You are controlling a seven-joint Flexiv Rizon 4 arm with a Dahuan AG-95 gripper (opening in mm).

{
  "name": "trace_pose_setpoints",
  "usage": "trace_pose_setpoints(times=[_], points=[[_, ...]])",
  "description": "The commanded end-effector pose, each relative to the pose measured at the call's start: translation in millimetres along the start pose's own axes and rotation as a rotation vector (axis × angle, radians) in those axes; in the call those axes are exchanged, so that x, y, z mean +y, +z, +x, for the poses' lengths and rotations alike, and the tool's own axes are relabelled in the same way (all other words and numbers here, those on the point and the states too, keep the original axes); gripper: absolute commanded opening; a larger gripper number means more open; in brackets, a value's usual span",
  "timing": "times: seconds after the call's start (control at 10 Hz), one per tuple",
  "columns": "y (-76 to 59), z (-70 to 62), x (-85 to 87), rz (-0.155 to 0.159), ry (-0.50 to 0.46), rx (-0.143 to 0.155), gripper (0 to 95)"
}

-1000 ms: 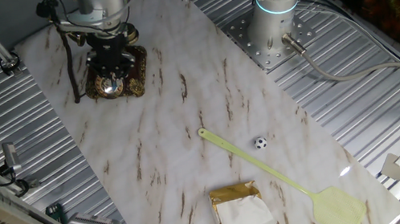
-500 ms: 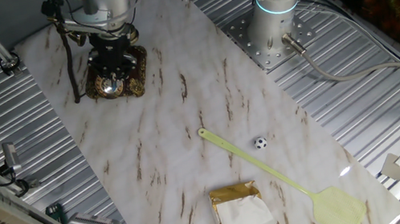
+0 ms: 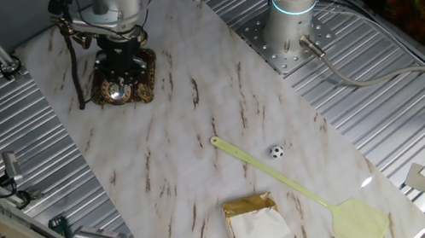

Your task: Dial a number on an old rotary phone

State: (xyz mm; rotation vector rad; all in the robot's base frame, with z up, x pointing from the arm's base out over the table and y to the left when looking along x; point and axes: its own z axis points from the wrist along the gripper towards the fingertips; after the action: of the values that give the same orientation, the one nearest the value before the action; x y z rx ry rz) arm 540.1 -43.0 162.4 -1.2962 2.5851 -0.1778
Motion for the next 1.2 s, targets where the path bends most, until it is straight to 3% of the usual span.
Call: trace_pose_setpoints(times=[0.1,1.2], points=[[0.6,-0.6,-0.1,0.006,0.007,-0.004,0.0],[5.2,-6.4,0.7,0.042,0.060,-0.021,0.0]])
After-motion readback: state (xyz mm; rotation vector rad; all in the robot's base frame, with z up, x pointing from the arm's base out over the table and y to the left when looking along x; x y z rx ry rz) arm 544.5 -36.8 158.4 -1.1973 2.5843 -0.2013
